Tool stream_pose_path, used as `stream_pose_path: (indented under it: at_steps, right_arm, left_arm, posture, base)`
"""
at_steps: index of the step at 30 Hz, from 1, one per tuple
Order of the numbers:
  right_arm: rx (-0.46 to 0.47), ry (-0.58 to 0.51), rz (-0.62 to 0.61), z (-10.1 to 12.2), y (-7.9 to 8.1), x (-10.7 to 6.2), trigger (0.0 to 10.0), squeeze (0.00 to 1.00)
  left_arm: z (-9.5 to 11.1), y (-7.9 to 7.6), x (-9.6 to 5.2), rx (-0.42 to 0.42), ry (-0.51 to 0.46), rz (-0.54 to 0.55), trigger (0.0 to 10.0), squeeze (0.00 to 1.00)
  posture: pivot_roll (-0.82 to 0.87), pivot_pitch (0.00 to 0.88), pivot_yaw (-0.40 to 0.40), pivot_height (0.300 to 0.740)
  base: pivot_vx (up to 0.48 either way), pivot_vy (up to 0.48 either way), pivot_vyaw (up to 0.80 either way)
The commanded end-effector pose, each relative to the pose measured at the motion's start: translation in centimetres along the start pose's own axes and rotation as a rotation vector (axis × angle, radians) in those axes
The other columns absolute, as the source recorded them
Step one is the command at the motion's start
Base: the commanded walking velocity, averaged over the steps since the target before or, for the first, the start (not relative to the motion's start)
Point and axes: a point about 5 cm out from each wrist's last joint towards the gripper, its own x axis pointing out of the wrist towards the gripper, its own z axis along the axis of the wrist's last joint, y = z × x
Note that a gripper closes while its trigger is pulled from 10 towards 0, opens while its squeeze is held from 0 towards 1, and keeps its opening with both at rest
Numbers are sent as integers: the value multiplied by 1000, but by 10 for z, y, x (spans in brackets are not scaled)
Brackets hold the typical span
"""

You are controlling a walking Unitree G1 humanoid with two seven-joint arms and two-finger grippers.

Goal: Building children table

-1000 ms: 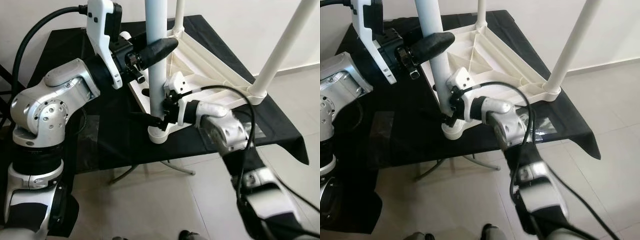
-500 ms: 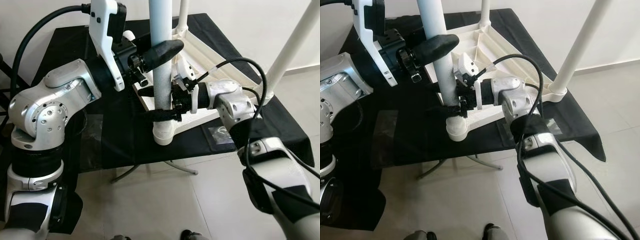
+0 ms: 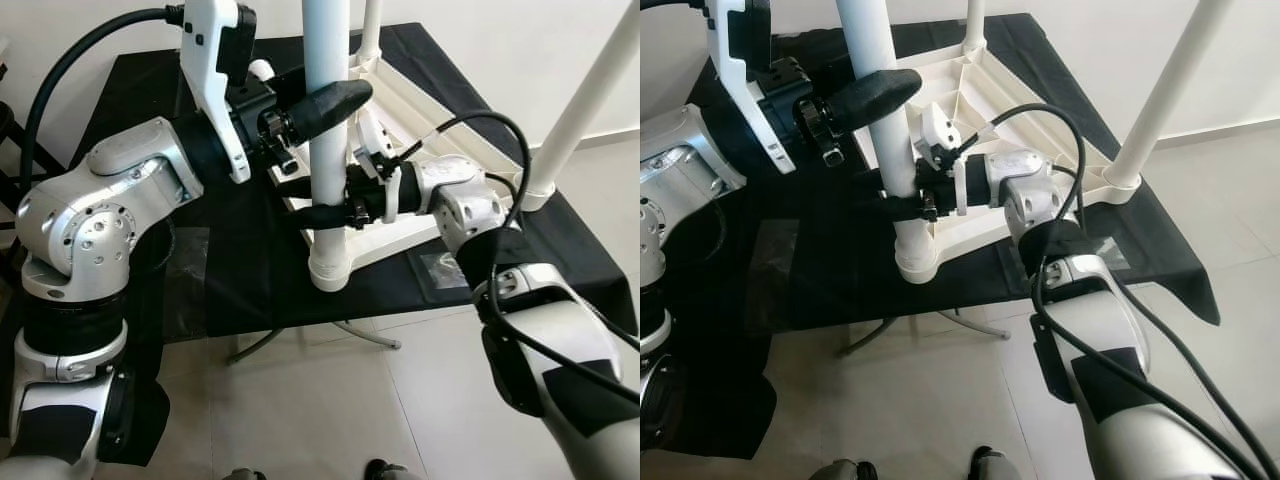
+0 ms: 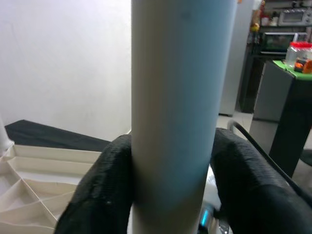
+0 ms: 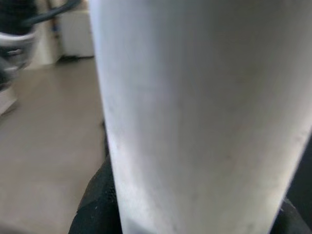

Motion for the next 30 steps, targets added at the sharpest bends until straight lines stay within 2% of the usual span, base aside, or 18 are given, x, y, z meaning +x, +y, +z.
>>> stream_pose_path:
  at_steps: [1,4,5,6,7,9,11,12,13,14,16,20,22,24,25,26,27,30]
  right_arm:
    - [13,0,-79,-9,2,6,0,0]
    - [17,-6,-95,-10,3,5,0,0]
    - [22,0,-132,-13,3,4,0,0]
    - [46,11,-190,-17,5,4,0,0]
    - [46,11,-190,-17,5,4,0,0]
    - [153,56,-392,-36,20,19,0,0]
    - [153,56,-392,-36,20,19,0,0]
    - [192,112,-542,-48,28,27,0,0]
    - [192,112,-542,-48,28,27,0,0]
    - [242,175,-651,-64,60,49,0,0]
    - [242,175,-651,-64,60,49,0,0]
    - [263,157,-675,-63,64,61,0,0]
    - [250,134,-693,-57,52,63,0,0]
    - [241,128,-704,-54,49,63,0,0]
    - [232,123,-713,-51,47,62,0,0]
    - [232,123,-713,-51,47,62,0,0]
    - [222,118,-718,-48,45,61,0,0]
    - [225,131,-756,-42,50,59,0,0]
  left_arm:
    - [-1,-5,4,-20,-3,-28,10000,1000]
    - [-1,-3,3,-28,-6,-15,10000,1000]
    - [0,2,1,-4,-2,31,10000,1000]
    - [-1,7,0,1,7,68,10000,0]
    - [-1,7,0,1,7,68,10000,0]
    - [-3,14,-3,-16,9,115,10000,0]
    - [-3,14,-3,-16,9,115,10000,0]
    - [-4,14,-4,-25,7,117,10000,0]
    - [-4,14,-4,-25,7,117,10000,0]
    - [-4,12,-5,-30,9,116,10000,0]
    - [-4,12,-5,-30,9,116,10000,0]
    - [-8,12,-3,-31,25,137,10000,0]
    - [-10,14,-1,-32,38,153,10000,0]
    - [-11,15,0,-32,42,160,10000,0]
    - [-11,15,0,-38,41,157,4549,0]
    - [-11,15,0,-38,41,157,4549,0]
    - [-11,15,1,-49,38,155,0,0]
    - [-12,15,1,-63,37,153,0,0]
  posture:
    - [28,222,51,740]
    - [28,222,51,740]
    - [23,229,46,740]
    - [18,228,42,740]
    - [18,228,42,740]
    - [15,225,25,740]
    - [15,225,25,740]
    - [13,223,27,740]
    - [13,223,27,740]
    - [6,218,35,740]
    - [6,218,35,740]
    - [7,207,39,740]
    - [2,200,36,740]
    - [2,200,36,740]
    - [4,199,35,740]
    - [4,199,35,740]
    - [2,200,36,740]
    - [2,203,35,740]
  base:
    - [0,0,0]
    - [0,0,0]
    - [0,0,0]
    - [0,0,0]
    - [0,0,0]
    - [0,0,0]
    - [0,0,0]
    - [0,0,0]
    - [0,0,0]
    - [0,0,0]
    - [0,0,0]
    - [0,0,0]
    - [0,0,0]
    - [0,0,0]
    - [0,0,0]
    - [0,0,0]
    - [0,0,0]
    - [0,0,0]
